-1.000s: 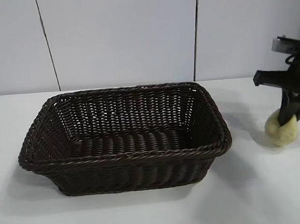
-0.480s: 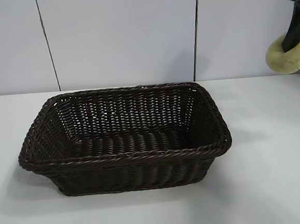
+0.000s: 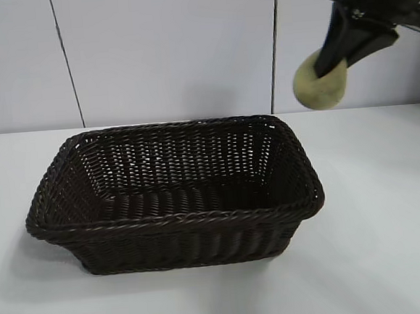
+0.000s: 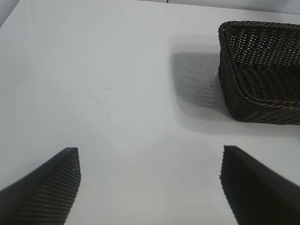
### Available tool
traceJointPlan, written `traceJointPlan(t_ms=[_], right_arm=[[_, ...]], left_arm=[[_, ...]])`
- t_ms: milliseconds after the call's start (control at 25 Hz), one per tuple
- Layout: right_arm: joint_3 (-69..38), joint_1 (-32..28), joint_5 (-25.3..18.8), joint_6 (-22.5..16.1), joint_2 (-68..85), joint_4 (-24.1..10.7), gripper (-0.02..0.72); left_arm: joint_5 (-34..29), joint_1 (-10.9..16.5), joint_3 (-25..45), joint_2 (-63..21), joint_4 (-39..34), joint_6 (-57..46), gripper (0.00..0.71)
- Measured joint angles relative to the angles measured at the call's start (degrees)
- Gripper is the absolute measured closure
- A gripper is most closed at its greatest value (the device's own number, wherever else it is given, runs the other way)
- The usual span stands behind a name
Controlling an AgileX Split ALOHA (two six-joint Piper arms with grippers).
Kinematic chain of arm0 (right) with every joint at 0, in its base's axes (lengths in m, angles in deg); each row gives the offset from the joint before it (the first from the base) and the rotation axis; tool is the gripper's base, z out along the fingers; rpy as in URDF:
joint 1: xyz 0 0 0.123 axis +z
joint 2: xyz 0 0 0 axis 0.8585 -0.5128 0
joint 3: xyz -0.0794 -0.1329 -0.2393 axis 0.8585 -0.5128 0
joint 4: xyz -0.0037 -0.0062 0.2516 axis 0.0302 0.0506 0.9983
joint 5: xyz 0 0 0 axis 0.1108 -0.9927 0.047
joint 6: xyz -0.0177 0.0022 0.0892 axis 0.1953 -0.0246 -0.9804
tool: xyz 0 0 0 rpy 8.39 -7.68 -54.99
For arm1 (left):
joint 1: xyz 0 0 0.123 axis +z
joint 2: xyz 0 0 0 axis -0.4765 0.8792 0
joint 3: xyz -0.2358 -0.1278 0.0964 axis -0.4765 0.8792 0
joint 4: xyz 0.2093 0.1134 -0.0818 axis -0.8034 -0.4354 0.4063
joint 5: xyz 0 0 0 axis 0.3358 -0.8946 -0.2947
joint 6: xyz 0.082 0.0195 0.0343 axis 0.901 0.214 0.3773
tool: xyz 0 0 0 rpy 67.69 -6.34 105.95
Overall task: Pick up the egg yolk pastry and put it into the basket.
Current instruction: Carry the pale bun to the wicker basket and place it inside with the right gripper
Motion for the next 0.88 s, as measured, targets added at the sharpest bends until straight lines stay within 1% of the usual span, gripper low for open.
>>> traceJointPlan(t_ms=[240, 400, 520, 600, 880], right_arm=[[0.0, 10.4, 5.8, -2.8, 0.0, 0.3, 0.68], [0.0, 15.0, 9.2, -3.9, -1.3, 0.6, 0.68], [0.0, 17.2, 10.7, -4.0, -3.3, 0.8, 0.68], [0.0, 18.1, 12.5, -4.0, -4.9, 1.2, 0.68], [0.0, 18.3, 18.7, -4.0, -12.2, 3.0, 0.68]], left_arm=[[0.0, 0.0, 0.0, 0.0, 0.0, 0.0, 0.114], [0.0, 0.0, 0.0, 0.0, 0.0, 0.0, 0.114], [0.0, 0.0, 0.0, 0.0, 0.0, 0.0, 0.114], [0.0, 0.0, 0.0, 0.0, 0.0, 0.0, 0.114], [0.0, 0.0, 0.0, 0.0, 0.0, 0.0, 0.114]])
